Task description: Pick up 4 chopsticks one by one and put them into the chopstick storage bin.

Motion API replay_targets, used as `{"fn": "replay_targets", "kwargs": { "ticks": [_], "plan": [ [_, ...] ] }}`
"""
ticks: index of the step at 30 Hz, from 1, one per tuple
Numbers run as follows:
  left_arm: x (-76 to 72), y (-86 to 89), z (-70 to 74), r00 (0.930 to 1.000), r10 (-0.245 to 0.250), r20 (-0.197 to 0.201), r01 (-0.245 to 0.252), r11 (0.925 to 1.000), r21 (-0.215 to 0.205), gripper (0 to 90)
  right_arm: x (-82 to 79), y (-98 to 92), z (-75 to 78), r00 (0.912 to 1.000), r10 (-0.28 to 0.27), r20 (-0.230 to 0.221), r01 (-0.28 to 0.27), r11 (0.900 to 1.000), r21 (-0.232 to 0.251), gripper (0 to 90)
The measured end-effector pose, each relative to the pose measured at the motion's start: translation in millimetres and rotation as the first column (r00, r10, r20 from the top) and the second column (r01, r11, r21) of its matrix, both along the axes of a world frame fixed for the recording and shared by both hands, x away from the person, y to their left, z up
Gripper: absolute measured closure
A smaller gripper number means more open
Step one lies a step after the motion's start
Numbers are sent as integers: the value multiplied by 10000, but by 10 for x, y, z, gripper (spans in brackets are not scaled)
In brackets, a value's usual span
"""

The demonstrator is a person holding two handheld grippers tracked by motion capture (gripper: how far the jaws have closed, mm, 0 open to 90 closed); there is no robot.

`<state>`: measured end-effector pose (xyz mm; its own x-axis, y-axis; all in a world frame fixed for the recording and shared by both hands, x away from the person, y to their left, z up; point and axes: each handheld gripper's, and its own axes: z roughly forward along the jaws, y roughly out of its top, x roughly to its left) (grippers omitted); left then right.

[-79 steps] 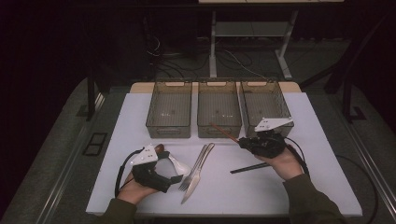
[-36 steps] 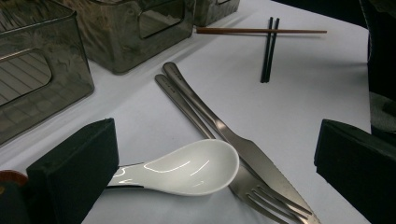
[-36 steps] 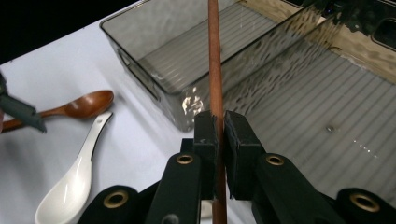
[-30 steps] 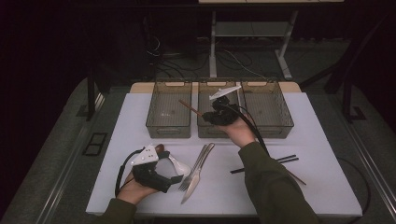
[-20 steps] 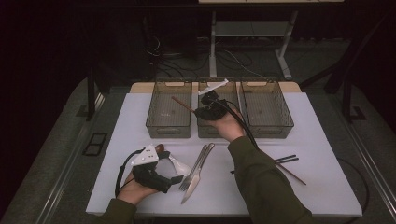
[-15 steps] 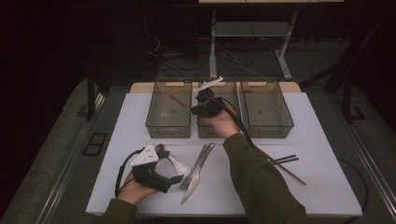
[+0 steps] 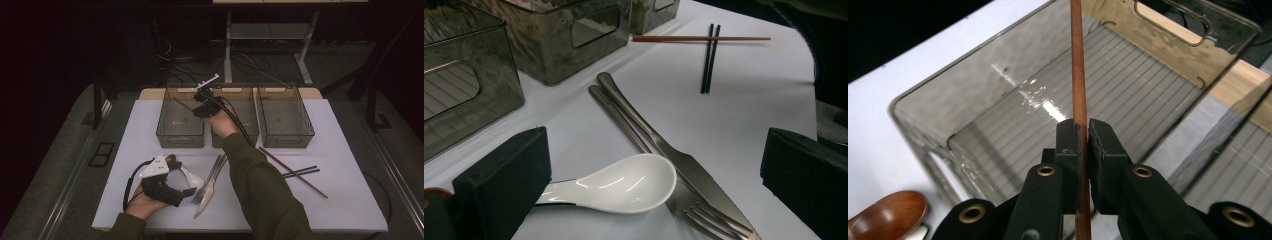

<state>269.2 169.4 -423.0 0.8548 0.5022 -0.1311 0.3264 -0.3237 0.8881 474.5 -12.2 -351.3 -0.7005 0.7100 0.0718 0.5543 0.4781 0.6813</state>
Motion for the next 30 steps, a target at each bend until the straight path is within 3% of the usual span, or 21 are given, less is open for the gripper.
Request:
{"fn": "replay_targets", "kwargs": {
  "ticks": [3, 16, 21, 27, 30],
  "plan": [
    [-7, -4, 2, 10000, -13, -19, 13, 10000, -57, 0, 60, 74, -42, 9997, -141, -198, 137, 9997, -191, 836],
    [-7, -17, 0, 10000, -37, 2, 37, 10000, 67, 0, 222, 346, -104, 9991, -232, -354, 217, 9989, -427, 835],
    [-10, -18, 8, 10000, 0, 40, 0, 10000, 4, 0, 270, 435, -125, 9978, -496, -441, 466, 9967, -669, 836],
    [-5, -28, 7, 10000, -69, 42, 69, 10000, 9, 0, 310, 504, -133, 9972, -602, -452, 581, 9972, -464, 826],
    [-9, -25, 14, 9999, -83, 70, 83, 10000, -10, 0, 310, 508, -119, 9976, -618, -310, 615, 9980, -113, 727]
  ]
}}
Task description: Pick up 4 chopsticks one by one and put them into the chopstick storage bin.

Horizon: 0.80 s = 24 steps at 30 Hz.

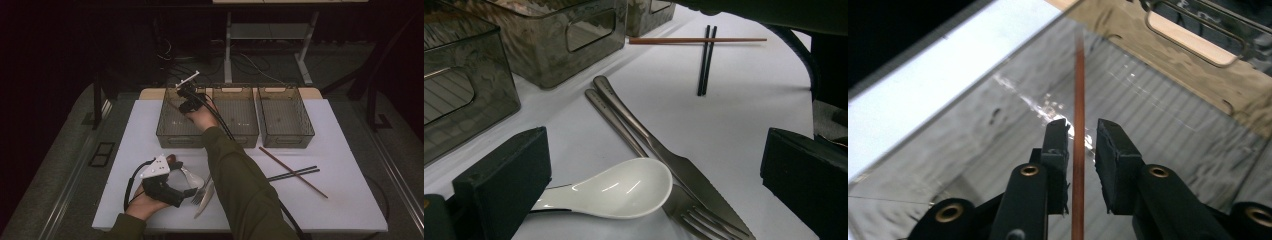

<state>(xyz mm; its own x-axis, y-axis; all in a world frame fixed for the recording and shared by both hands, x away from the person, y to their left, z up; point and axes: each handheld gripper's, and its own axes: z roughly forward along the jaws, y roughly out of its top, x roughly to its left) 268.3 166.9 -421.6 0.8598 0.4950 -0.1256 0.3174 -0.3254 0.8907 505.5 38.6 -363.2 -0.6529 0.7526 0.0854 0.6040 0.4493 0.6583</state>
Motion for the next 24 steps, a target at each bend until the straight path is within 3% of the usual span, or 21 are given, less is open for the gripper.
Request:
{"fn": "replay_targets", "kwargs": {
  "ticks": [8, 13, 18, 24],
  "plan": [
    [1, -7, -4, 10000, -10, -19, 10, 10000, -6, 0, -24, -44, 74, 9996, 229, 152, -233, 9994, 241, 651],
    [2, -5, -7, 10000, -33, -4, 33, 10000, 26, 0, -44, -101, 135, 9993, 378, 19, -379, 9975, 595, 579],
    [3, -3, -10, 10000, -24, -15, 24, 10000, 83, 0, -87, -260, 213, 9995, 320, 62, -324, 9950, 949, 505],
    [9, -10, -18, 10000, -63, 12, 63, 9997, 241, 0, -220, -553, 320, 9978, 420, 517, -490, 9887, 1420, 466]
  ]
}}
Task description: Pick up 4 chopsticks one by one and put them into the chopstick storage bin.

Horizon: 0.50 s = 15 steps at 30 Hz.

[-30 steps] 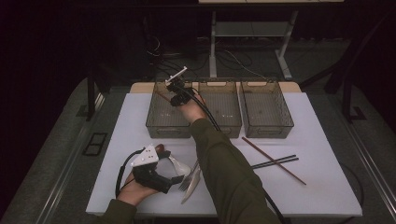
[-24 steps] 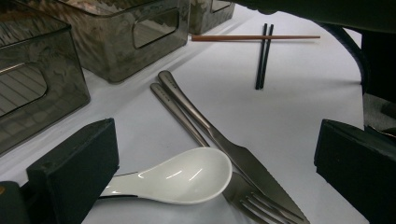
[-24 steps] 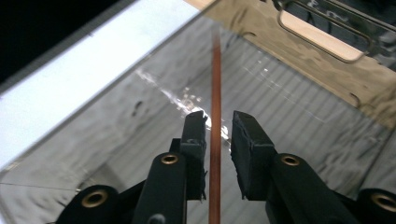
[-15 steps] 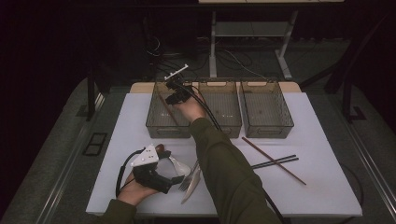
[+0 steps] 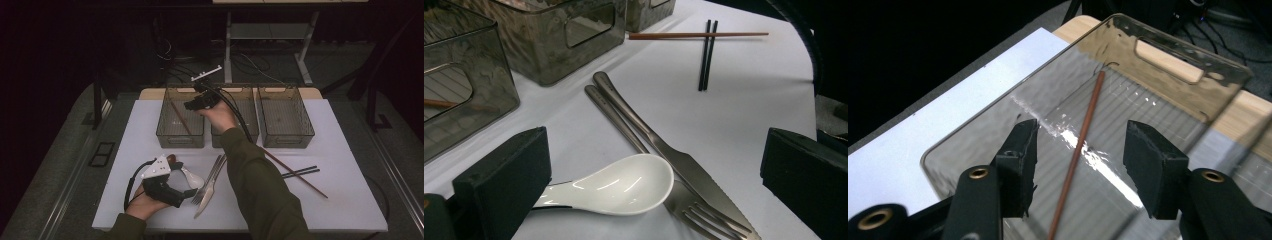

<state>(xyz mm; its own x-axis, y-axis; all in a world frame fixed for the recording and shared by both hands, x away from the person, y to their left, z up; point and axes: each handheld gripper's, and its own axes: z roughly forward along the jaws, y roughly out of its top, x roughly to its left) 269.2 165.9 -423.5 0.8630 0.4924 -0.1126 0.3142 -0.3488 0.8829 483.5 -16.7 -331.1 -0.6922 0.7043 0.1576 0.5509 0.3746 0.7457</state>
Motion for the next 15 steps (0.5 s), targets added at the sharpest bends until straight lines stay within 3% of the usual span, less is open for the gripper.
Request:
{"fn": "replay_targets", "kwargs": {
  "ticks": [7, 15],
  "plan": [
    [5, 1, -6, 10000, 41, -45, -40, 9999, 94, 0, -206, -365, 56, 9994, 103, 322, -114, 9993, 347, 446],
    [16, 18, -15, 9999, 97, -140, -97, 10000, 18, 0, -452, -769, 0, 9989, 2, 465, -28, 9984, 569, 431]
  ]
}}
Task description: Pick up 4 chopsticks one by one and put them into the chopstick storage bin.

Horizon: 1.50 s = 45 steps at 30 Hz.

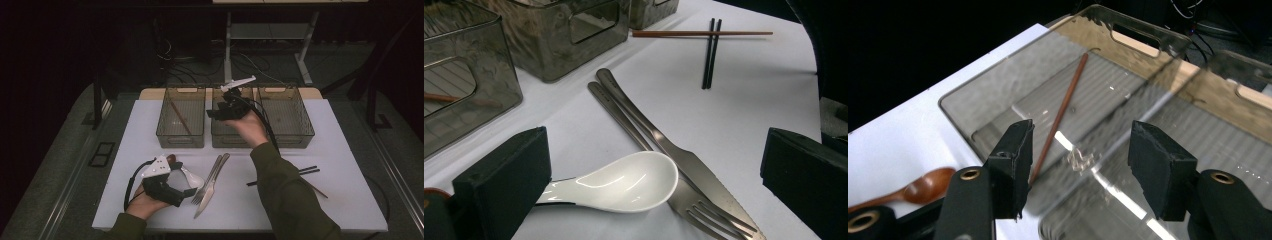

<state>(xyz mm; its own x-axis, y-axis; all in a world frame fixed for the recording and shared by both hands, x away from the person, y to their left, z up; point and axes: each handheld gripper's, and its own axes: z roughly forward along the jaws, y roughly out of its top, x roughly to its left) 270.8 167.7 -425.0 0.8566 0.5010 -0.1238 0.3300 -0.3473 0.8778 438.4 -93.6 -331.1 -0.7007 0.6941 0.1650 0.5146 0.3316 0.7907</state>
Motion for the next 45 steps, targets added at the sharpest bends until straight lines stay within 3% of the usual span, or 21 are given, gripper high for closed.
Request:
{"fn": "replay_targets", "kwargs": {
  "ticks": [11, 24, 35, 45],
  "plan": [
    [6, -17, -16, 10000, -12, -73, 13, 10000, 53, 0, -369, -478, -45, 9995, -18, 325, 11, 9998, 215, 428],
    [21, -22, -24, 10000, -10, -77, 10, 10000, 79, 0, -756, -875, -19, 9973, 47, 729, -69, 9995, 299, 410],
    [28, -23, -29, 10000, 31, -85, -30, 10000, 70, 0, -1033, -1326, -202, 9987, -86, 495, 90, 9999, -81, 405],
    [27, -35, -39, 9999, 39, -167, -37, 10000, 92, 0, -1230, -1725, -441, 9995, -287, -95, 281, 9983, -519, 443]
  ]
}}
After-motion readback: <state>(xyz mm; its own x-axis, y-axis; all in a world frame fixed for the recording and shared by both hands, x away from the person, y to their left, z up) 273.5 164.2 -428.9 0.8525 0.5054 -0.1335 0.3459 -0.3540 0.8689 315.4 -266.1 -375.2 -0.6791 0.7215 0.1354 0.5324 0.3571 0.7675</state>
